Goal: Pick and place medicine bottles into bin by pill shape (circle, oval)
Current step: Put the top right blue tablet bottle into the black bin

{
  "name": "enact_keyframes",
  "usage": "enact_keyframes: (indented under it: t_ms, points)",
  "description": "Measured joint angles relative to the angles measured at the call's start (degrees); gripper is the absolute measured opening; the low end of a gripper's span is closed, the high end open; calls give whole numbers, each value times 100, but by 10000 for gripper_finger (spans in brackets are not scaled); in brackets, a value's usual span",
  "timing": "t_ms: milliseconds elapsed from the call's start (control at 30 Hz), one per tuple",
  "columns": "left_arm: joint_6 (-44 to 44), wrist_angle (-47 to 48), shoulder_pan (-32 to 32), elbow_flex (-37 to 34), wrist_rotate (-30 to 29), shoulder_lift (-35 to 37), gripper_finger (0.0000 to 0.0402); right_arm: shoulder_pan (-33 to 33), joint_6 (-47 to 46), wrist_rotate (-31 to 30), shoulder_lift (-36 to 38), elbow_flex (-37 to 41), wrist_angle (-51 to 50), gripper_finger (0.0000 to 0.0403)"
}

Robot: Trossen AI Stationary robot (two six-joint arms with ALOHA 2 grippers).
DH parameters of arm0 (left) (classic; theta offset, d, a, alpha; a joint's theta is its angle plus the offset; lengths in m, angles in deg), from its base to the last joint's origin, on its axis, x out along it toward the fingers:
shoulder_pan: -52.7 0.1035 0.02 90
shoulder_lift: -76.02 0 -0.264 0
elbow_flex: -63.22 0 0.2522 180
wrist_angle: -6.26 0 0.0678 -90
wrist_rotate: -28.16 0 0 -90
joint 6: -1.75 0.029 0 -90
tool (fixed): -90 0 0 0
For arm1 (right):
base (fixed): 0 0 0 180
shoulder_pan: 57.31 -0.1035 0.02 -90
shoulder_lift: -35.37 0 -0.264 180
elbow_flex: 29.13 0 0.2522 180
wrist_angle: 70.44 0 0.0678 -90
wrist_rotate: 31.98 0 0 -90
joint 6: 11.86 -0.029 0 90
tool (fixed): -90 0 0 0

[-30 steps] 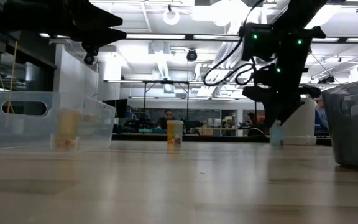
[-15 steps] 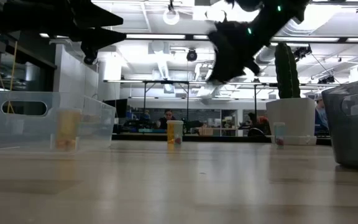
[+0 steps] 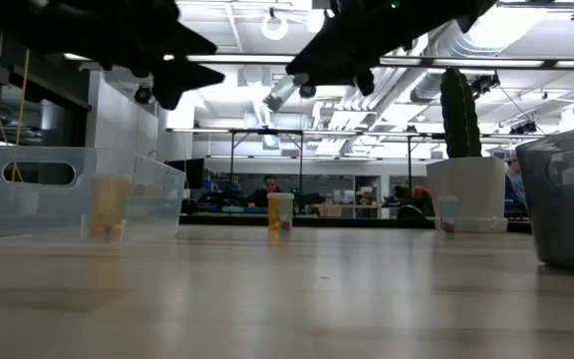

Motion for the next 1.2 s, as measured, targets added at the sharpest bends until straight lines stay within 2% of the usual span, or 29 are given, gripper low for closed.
enact_keyframes:
  t_ms: [200,367,567,667,767,867,1000,1200]
  points:
    - [43,46,4,322,-154,-587,229,0,105,372,-136,-70,8,99]
    - [45,-61,0,383,109,-840,229,-58,165,387,-260,-250,-60,99]
    - [109,-420,-34,380,273,-1020,229,-83,259,882,-650,-624,-101,99]
    - [109,-432,-90,382,288,-1091,229,-88,395,906,-827,-889,-280,99]
    - [125,-398,-112,382,552,-1135,229,-110,456,902,-916,-1041,-330,99]
    - [153,-420,-112,380,785,-1133,229,-148,551,907,-916,-1045,-303,99]
    - [154,-454,-101,380,781,-1133,229,-151,551,908,-916,-1045,-301,99]
    - [154,-448,-99,380,753,-1131,198,-147,585,901,-916,-1045,-291,99]
